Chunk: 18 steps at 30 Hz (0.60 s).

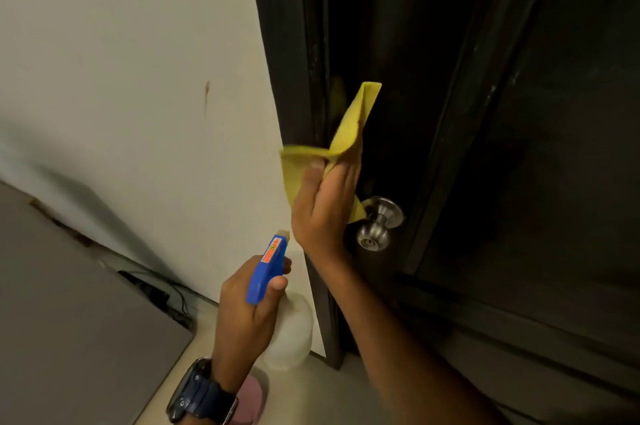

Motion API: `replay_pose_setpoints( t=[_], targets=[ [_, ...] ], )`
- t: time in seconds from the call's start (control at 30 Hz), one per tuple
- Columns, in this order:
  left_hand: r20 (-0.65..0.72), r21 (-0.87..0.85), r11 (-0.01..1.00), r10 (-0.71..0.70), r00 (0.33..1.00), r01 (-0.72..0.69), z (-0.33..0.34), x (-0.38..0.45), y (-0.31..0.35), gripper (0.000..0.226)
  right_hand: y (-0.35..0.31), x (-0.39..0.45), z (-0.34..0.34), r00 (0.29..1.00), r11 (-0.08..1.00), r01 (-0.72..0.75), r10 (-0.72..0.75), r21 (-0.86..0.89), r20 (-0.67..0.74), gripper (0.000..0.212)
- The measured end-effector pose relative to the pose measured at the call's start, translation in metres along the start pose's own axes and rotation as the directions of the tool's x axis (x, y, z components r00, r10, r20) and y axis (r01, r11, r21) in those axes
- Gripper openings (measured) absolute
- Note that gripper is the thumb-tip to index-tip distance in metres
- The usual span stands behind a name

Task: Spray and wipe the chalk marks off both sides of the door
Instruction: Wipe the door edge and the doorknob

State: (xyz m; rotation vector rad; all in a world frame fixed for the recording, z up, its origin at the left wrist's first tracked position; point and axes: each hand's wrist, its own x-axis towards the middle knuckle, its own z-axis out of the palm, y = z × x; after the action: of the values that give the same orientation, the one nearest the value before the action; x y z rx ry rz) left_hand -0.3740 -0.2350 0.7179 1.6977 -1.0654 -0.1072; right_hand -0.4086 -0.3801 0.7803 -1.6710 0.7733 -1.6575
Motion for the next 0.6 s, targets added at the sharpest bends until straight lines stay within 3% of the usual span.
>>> replay_pose_setpoints(
  t=[0.07, 0.17, 0.27, 0.33, 0.4, 0.5, 0.6],
  targets=[
    [0.0, 0.018, 1.0, 0.015, 1.0, -0.015, -0.005, 0.0, -0.005, 0.059, 0.024, -0.021, 0.006, 1.0, 0.999, 0.025, -0.024, -0.039, 0.012, 0.052],
    [0.014, 0.031, 0.999, 0.026, 1.0, -0.026, -0.009, 0.002, -0.01, 0.055, 0.083, -0.1, -0.01, 0.978, 0.976, -0.166, 0.181, -0.139, 0.102, 0.059],
    [0.032, 0.055, 0.997, 0.05, 0.998, -0.052, -0.011, 0.007, -0.016, 0.059, 0.128, -0.163, -0.021, 0.831, 0.839, -0.489, 0.532, -0.24, 0.165, 0.06],
    [0.037, 0.062, 0.997, 0.042, 0.998, -0.044, -0.012, 0.011, -0.02, 0.065, 0.13, -0.17, -0.025, 0.752, 0.77, -0.595, 0.635, -0.233, 0.179, 0.058],
    [0.026, 0.067, 0.997, 0.038, 0.999, -0.039, -0.014, 0.015, -0.023, 0.067, 0.11, -0.153, -0.025, 0.784, 0.803, -0.574, 0.596, -0.161, 0.175, 0.057],
    [-0.01, 0.053, 0.998, 0.023, 1.0, -0.023, -0.017, 0.021, -0.027, 0.058, 0.064, -0.115, -0.019, 0.918, 0.931, -0.364, 0.36, -0.007, 0.168, 0.058],
    [-0.072, 0.021, 1.0, -0.002, 0.997, 0.004, -0.021, 0.021, -0.026, 0.067, 0.054, -0.097, -0.014, 0.96, 0.97, -0.245, 0.242, -0.001, 0.144, 0.059]
  ],
)
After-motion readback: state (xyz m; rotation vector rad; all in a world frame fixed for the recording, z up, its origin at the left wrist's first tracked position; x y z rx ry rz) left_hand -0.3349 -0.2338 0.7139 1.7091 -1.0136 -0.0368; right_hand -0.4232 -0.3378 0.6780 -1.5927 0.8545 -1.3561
